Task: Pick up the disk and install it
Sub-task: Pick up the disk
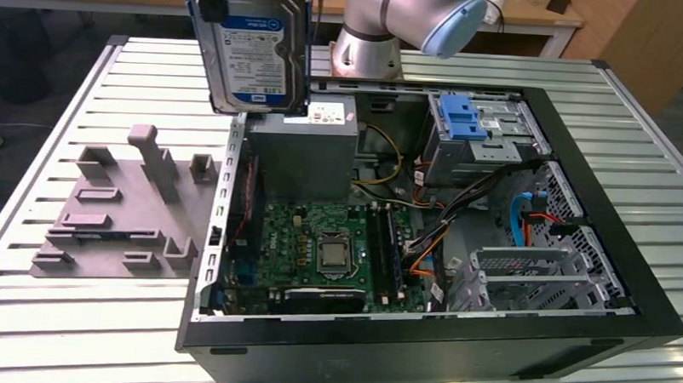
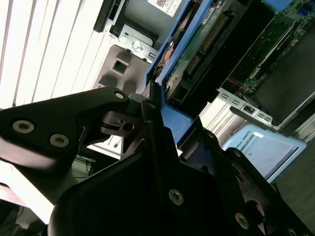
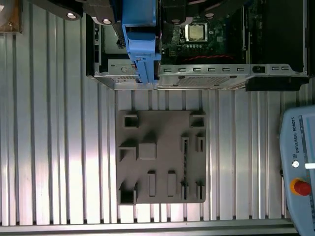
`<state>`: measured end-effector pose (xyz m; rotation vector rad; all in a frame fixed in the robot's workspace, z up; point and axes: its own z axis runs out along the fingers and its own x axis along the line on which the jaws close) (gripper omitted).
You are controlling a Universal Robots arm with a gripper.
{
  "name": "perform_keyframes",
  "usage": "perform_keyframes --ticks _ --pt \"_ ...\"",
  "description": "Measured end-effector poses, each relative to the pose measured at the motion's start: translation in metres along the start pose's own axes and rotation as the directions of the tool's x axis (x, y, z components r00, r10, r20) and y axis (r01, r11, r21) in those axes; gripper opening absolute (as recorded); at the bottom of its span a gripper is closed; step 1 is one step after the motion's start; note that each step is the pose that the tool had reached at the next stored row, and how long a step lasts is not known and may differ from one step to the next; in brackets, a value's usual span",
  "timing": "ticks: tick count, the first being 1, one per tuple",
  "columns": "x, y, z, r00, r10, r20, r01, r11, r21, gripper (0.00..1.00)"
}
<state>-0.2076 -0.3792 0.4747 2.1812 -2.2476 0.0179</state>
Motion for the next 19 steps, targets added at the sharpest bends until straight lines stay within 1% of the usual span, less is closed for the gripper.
perform_keyframes --ticks 10,13,15,19 --pt "-0.0006 -0.0250 0.0000 1.0000 0.000 -0.0001 0.000 1.0000 -0.0007 0.36" --pt "-0.0007 -0.0311 0.0000 1.0000 0.000 -0.0001 0.000 1.0000 -0.0008 0.36" --pt "-0.0008 -0.0329 0.0000 1.0000 0.000 -0.0001 0.000 1.0000 -0.0009 0.36" --pt "-0.0008 -0.0331 0.0000 1.0000 0.000 -0.0001 0.000 1.0000 -0.0009 0.36"
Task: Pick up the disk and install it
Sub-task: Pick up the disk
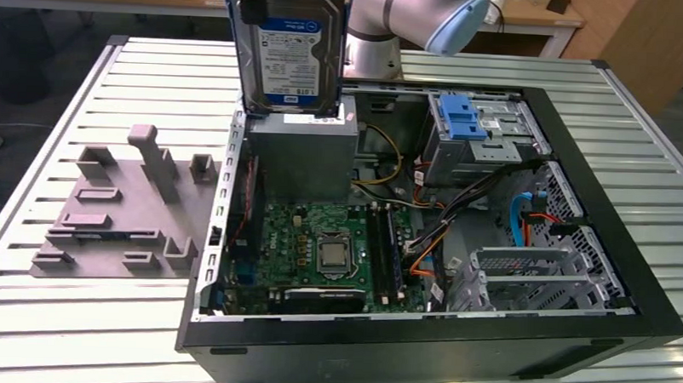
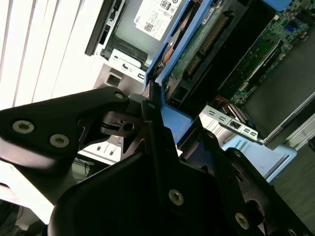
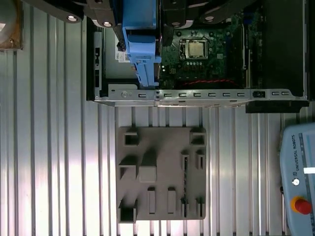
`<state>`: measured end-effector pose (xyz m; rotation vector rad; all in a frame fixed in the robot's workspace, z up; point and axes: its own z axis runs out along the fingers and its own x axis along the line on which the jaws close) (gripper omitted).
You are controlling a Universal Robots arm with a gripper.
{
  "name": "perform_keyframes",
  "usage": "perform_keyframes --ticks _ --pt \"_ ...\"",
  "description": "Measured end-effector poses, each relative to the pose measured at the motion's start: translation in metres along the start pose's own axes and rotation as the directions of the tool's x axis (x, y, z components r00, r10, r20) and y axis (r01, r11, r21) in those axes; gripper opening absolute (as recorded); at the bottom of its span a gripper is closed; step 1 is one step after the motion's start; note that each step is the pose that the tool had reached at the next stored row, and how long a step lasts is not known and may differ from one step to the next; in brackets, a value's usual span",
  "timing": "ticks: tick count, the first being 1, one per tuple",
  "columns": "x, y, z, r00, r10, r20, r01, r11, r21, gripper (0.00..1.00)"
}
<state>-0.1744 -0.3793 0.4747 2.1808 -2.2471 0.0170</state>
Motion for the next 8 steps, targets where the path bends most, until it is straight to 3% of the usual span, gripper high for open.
perform_keyframes --ticks 4,8 --pt "0.0010 -0.0002 0.0000 1.0000 0.000 -0.0002 0.000 1.0000 -0.0001 0.36" --pt "0.0070 -0.0003 0.0001 1.0000 0.000 -0.0014 0.000 1.0000 0.0001 0.36"
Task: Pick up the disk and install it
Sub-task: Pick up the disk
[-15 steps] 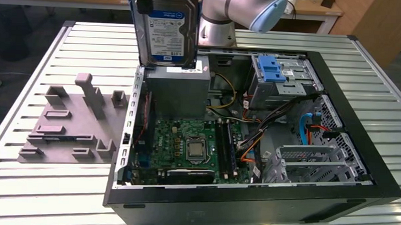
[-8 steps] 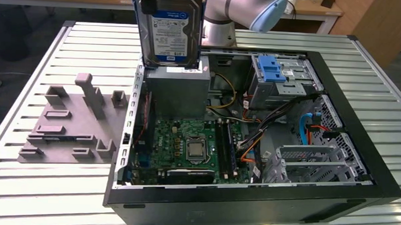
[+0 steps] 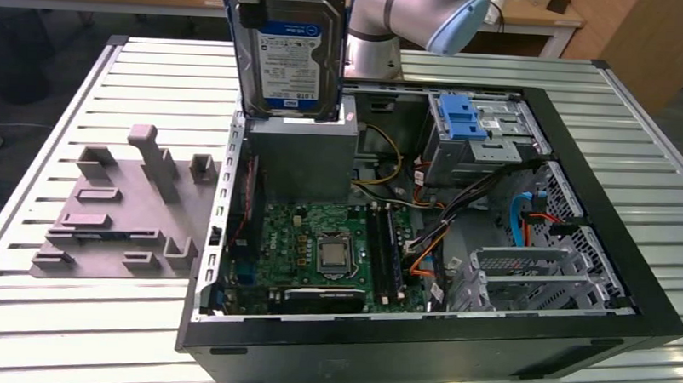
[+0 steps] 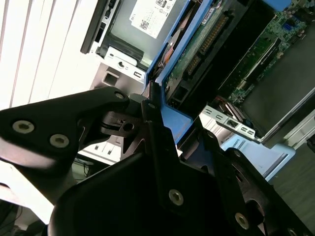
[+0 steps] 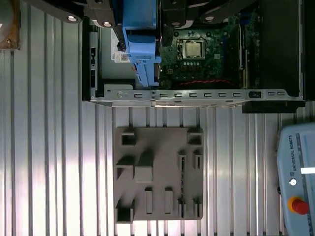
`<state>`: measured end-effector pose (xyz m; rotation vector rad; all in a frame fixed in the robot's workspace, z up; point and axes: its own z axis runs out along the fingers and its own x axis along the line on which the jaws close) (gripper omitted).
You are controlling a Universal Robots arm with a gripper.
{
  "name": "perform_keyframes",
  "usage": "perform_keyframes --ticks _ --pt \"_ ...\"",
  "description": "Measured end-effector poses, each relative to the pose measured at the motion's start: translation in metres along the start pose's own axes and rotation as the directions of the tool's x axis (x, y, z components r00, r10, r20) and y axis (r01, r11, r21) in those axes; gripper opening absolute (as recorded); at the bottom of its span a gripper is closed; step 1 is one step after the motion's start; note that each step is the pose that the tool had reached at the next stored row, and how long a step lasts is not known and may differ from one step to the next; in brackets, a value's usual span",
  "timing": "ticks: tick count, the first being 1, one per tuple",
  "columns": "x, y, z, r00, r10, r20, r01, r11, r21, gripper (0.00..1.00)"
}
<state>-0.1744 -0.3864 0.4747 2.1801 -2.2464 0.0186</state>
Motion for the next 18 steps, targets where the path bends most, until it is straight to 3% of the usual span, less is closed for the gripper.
perform_keyframes --ticks 3,7,12,18 --pt "0.0048 -0.0008 0.0001 1.0000 0.000 -0.0004 0.000 1.0000 0.0001 0.36" --pt "0.0063 -0.0063 0.0001 1.0000 0.000 -0.0005 0.000 1.0000 -0.0001 0.36" --pt "0.0071 -0.0176 0.0001 1.0000 0.000 -0.0005 0.000 1.0000 0.0000 0.36" --pt "0.0086 -0.0373 0.0001 1.0000 0.000 -0.0005 0.000 1.0000 -0.0001 0.36"
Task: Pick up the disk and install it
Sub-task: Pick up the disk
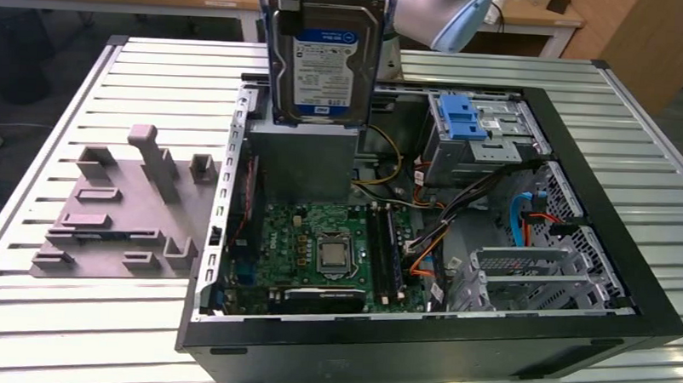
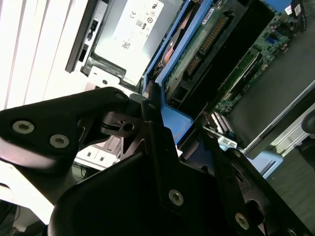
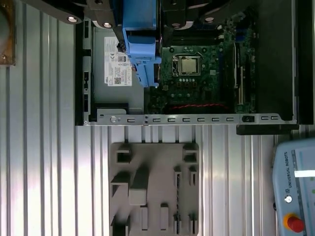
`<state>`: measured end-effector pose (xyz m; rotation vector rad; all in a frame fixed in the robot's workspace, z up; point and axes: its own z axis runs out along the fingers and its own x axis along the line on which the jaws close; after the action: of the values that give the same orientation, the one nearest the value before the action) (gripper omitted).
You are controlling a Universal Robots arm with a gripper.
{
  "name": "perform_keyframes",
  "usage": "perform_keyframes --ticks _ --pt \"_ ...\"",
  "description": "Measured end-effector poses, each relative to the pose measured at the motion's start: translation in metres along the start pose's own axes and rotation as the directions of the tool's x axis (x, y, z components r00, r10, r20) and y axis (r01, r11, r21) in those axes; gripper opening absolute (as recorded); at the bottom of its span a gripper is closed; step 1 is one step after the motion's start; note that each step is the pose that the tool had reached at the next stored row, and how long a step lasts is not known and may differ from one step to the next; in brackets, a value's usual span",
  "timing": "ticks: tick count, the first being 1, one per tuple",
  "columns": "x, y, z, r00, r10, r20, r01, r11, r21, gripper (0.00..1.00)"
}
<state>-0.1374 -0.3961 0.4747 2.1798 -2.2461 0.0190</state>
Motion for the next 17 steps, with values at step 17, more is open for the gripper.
perform_keyframes --ticks 17 --pt "0.0041 -0.0546 0.0001 1.0000 0.000 0.0000 0.000 1.0000 -0.0014 0.36"
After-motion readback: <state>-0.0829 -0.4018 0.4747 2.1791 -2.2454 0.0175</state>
